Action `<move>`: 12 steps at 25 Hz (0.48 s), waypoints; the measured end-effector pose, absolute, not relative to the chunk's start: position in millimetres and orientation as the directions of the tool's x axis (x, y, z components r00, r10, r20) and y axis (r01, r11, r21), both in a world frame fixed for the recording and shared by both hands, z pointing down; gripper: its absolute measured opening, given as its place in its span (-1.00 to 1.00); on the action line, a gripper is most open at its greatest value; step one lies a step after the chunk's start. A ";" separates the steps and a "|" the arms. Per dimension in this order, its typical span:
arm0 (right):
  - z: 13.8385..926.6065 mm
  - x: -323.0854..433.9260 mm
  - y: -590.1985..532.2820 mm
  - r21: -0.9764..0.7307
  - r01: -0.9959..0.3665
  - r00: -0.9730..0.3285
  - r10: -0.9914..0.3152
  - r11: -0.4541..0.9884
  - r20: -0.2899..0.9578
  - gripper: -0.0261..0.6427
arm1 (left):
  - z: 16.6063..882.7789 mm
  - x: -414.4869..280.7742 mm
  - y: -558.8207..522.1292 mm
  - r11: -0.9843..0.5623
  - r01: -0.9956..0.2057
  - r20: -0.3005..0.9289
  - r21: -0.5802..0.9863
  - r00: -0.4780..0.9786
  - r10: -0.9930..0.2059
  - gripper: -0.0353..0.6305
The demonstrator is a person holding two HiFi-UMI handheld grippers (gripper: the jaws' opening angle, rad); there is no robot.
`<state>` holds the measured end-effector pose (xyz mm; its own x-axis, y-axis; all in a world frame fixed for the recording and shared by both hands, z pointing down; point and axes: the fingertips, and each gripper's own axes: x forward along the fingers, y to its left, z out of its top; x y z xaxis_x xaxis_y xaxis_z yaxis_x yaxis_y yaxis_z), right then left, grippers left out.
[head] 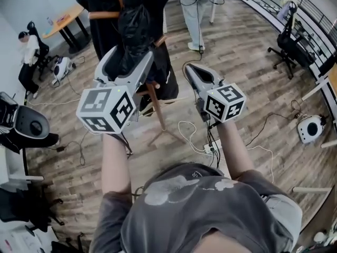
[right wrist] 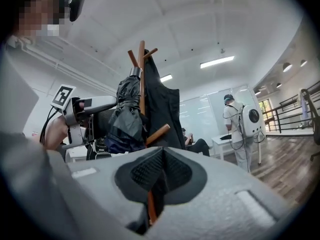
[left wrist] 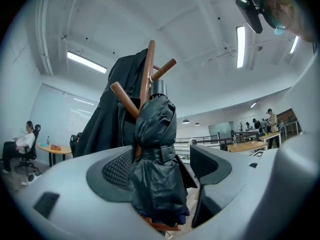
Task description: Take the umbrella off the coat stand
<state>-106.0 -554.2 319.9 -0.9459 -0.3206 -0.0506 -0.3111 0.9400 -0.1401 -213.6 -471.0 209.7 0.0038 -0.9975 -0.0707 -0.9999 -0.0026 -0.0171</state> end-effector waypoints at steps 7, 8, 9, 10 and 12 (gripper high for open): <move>311.5 -106.7 -571.3 -0.131 -0.241 -0.966 -0.251 0.962 -0.066 -0.93 | 208.0 -214.2 -494.2 0.089 -0.996 -0.028 0.011 -0.089 -0.996 0.24; 311.2 -107.2 -572.9 -0.131 -0.231 -0.968 -0.241 0.964 -0.068 -0.93 | 209.0 -215.8 -497.3 0.105 -0.994 -0.020 0.010 -0.105 -0.994 0.24; 311.5 -107.8 -574.3 -0.131 -0.222 -0.970 -0.232 0.966 -0.068 -0.93 | 210.1 -217.2 -500.6 0.115 -0.993 -0.011 0.014 -0.115 -0.993 0.24; 312.7 -108.3 -576.0 -0.133 -0.215 -0.972 -0.226 0.967 -0.066 -0.93 | 210.6 -218.1 -503.9 0.120 -0.993 -0.001 0.021 -0.120 -0.993 0.24; 316.5 -109.8 -580.3 -0.143 -0.211 -0.974 -0.221 0.967 -0.059 -0.93 | 209.4 -220.1 -510.2 0.134 -0.991 0.013 0.020 -0.134 -0.991 0.24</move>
<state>-109.8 -580.3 316.5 -0.9736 -0.2207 -0.0591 -0.2105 0.9671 -0.1428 -220.1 -510.2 209.4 -0.1341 -0.9909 0.0126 -0.9907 0.1343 0.0198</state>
